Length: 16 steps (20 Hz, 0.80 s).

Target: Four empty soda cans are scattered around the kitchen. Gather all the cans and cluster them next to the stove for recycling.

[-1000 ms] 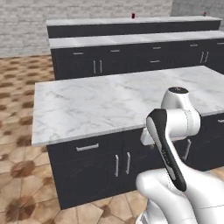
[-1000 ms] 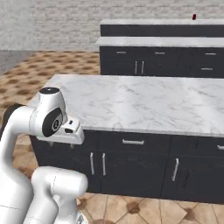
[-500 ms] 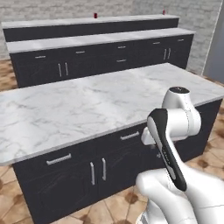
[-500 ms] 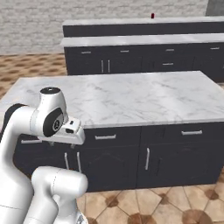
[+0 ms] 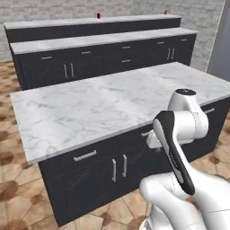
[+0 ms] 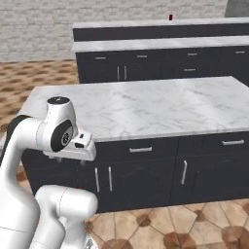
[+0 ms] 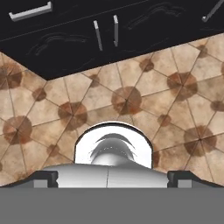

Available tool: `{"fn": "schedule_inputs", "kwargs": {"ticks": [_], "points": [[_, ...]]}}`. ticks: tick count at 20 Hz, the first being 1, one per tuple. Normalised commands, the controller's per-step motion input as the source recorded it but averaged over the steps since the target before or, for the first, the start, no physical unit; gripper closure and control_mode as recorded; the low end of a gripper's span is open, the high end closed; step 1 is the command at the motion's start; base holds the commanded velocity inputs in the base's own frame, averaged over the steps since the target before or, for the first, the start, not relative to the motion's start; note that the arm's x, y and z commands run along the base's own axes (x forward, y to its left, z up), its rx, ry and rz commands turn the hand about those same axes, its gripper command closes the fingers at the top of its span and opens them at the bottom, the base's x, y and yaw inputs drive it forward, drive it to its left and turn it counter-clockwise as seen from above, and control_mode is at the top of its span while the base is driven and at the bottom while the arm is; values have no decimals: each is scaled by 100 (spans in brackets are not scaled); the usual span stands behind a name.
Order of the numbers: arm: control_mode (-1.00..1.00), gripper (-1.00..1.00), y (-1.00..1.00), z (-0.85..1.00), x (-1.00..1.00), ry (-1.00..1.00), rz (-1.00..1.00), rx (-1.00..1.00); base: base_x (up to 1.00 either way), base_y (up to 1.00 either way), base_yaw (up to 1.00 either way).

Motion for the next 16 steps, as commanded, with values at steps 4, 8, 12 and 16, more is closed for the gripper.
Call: {"fn": "schedule_inputs", "kwargs": {"ticks": [4,8,12,16], "points": [[100,-100,0,0,0,0,0,0,-39,100,5],[100,-100,0,0,0,0,0,0,-34,100,7],[100,-100,0,0,0,0,0,0,-21,100,10],[100,-100,0,0,0,0,0,0,-6,100,14]]}}
